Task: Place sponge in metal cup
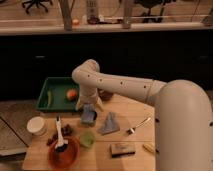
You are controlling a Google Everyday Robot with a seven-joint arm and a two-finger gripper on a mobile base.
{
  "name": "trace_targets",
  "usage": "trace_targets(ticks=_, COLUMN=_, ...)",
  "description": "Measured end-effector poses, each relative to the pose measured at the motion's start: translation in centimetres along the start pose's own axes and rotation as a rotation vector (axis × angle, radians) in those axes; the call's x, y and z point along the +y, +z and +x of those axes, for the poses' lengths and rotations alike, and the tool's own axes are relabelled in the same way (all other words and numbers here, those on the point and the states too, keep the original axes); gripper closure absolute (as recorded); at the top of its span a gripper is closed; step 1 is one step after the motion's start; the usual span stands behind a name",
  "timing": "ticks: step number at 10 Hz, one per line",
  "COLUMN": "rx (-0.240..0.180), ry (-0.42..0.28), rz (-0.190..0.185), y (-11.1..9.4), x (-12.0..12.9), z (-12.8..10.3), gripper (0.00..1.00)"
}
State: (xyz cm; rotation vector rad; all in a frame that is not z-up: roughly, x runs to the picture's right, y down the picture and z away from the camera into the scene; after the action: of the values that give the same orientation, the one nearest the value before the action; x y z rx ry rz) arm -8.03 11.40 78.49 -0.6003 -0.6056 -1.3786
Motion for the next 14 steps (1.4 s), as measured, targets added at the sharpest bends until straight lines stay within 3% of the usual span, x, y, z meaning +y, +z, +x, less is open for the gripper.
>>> trace_targets(ticks=14, rx=0.000, ry=0.001, rz=0.000, y=0.00, x=0.04, z=0.01, gripper=0.20)
